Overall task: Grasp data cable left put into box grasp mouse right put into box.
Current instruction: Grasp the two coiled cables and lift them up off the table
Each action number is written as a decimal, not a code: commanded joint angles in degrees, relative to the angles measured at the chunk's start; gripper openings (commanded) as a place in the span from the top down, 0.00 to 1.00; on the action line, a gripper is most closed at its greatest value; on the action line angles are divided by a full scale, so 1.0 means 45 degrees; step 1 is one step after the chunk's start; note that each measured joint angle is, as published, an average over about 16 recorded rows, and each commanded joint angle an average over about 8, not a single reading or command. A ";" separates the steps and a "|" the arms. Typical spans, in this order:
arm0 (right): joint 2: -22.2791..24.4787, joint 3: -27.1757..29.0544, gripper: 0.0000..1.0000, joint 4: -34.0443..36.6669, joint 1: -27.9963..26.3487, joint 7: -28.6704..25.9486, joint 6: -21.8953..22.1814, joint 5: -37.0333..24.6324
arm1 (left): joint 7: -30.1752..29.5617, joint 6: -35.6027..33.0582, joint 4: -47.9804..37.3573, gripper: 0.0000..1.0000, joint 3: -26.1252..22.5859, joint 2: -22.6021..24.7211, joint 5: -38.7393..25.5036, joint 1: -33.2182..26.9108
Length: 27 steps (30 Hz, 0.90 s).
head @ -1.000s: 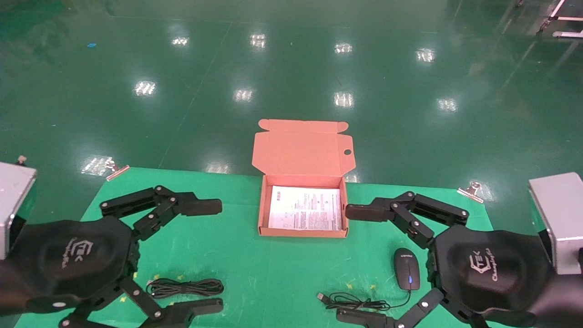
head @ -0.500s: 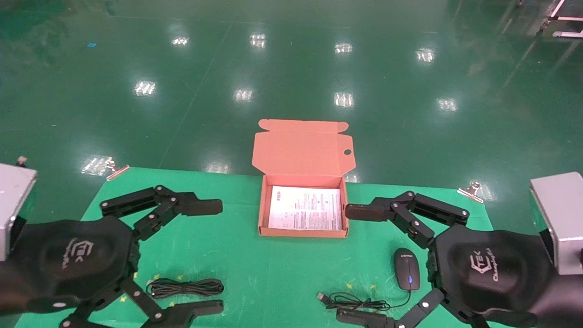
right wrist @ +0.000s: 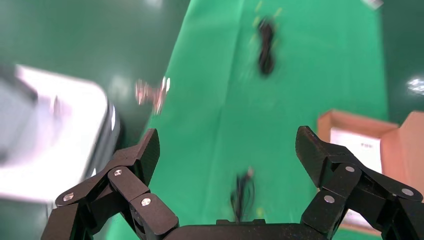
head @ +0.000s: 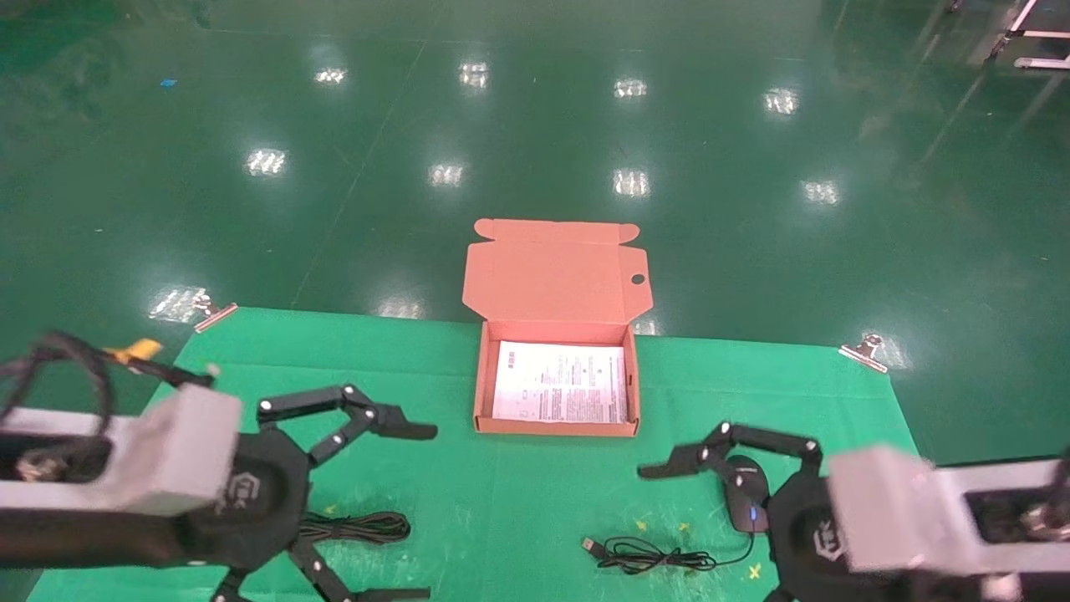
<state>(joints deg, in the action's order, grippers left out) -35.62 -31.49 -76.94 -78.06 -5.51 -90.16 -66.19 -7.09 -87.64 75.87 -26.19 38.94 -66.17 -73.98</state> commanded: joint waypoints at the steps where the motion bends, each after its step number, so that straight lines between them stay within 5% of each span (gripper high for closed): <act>1: -0.0128 -0.0805 0.00 -0.0071 -0.0628 0.0432 -0.0101 -0.0864 | 0.0207 -0.0061 -0.0010 0.00 -0.0327 0.0168 -0.0682 -0.0219; 13: -0.1117 -0.4384 0.00 -0.0071 -0.2753 0.1529 0.0093 -0.4170 | 0.1002 0.0207 0.0241 0.00 -0.2067 0.1241 -0.4662 -0.1514; 27: -0.2295 -0.6364 0.00 -0.0040 -0.3001 0.1523 0.1140 -0.7649 | 0.0634 0.1227 0.0270 0.00 -0.3790 0.2409 -0.9154 -0.1749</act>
<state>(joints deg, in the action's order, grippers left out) -45.78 -59.92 -77.07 -91.19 0.82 -84.69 -100.57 -4.80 -81.89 77.00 -42.94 49.51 -107.02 -81.43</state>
